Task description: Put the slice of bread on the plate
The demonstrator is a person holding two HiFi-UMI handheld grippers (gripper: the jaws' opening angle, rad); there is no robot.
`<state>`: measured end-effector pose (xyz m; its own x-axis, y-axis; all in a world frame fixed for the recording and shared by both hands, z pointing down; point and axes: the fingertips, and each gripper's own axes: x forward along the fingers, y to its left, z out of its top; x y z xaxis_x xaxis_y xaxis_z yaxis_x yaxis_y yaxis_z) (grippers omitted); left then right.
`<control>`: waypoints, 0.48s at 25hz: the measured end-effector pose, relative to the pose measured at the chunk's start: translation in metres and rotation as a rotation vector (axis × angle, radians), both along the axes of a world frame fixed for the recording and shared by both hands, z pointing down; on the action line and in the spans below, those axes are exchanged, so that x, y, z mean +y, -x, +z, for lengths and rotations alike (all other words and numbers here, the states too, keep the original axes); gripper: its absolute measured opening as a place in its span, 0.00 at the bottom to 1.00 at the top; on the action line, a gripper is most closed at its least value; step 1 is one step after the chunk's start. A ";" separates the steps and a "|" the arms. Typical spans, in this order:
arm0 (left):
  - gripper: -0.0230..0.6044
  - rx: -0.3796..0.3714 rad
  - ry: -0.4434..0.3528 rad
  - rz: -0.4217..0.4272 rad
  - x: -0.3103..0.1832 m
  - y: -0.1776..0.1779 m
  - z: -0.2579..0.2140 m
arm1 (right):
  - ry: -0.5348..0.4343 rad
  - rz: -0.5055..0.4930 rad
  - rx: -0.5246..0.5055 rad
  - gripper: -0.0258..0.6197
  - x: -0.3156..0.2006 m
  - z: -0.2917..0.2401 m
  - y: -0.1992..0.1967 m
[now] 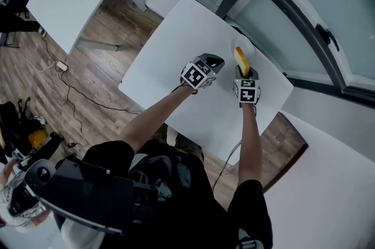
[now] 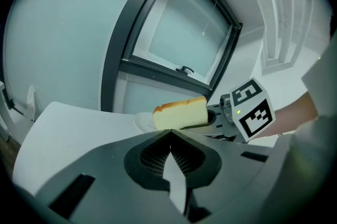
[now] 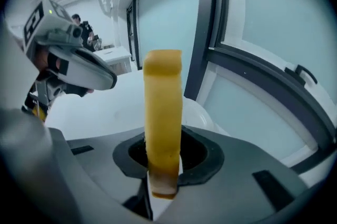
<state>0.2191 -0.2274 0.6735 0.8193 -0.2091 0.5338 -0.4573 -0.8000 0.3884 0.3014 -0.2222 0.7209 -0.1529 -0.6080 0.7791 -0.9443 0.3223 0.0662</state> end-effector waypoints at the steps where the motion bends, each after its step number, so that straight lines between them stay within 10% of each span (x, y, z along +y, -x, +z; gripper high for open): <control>1: 0.03 0.004 0.002 -0.007 -0.006 -0.003 0.001 | -0.005 -0.022 0.044 0.18 -0.011 0.002 -0.003; 9: 0.03 0.039 0.028 -0.048 -0.007 0.003 -0.003 | -0.019 -0.242 0.678 0.18 -0.075 0.016 -0.049; 12: 0.03 0.045 0.064 -0.082 0.001 0.013 -0.001 | 0.003 -0.322 0.741 0.18 -0.070 0.031 -0.047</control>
